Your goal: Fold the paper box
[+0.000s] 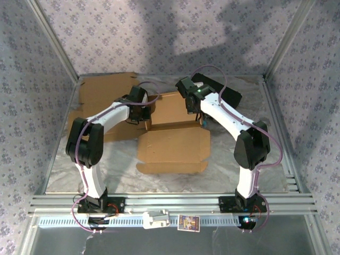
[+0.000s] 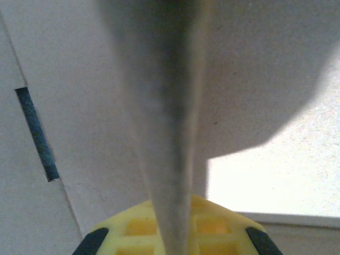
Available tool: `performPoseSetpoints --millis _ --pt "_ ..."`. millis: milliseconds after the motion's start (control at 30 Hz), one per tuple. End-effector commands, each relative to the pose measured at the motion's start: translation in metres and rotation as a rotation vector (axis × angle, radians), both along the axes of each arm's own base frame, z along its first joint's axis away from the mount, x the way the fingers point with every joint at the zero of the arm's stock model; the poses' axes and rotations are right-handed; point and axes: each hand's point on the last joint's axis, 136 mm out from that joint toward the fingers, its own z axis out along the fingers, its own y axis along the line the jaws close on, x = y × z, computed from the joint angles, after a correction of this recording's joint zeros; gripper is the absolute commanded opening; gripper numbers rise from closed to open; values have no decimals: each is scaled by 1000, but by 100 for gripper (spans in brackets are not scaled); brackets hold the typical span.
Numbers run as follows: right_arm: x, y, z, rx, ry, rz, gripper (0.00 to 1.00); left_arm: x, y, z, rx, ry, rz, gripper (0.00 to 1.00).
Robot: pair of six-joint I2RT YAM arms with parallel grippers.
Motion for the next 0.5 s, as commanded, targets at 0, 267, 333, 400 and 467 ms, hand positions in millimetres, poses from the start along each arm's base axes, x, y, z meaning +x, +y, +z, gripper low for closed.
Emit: performPoseSetpoints --millis 0,267,333,400,467 --pt "0 -6 7 -34 -30 -66 0 5 12 17 42 -61 57 0" --pt "-1 -10 -1 -52 2 -86 0 4 6 31 7 -70 58 7" --pt "-1 -11 -3 -58 8 -93 0 4 5 33 1 -68 54 11" --pt "0 -10 -3 -43 8 -87 0 3 4 32 -2 -64 54 18" --pt "0 -7 -3 -26 6 -83 0 4 4 36 -10 -68 56 25"
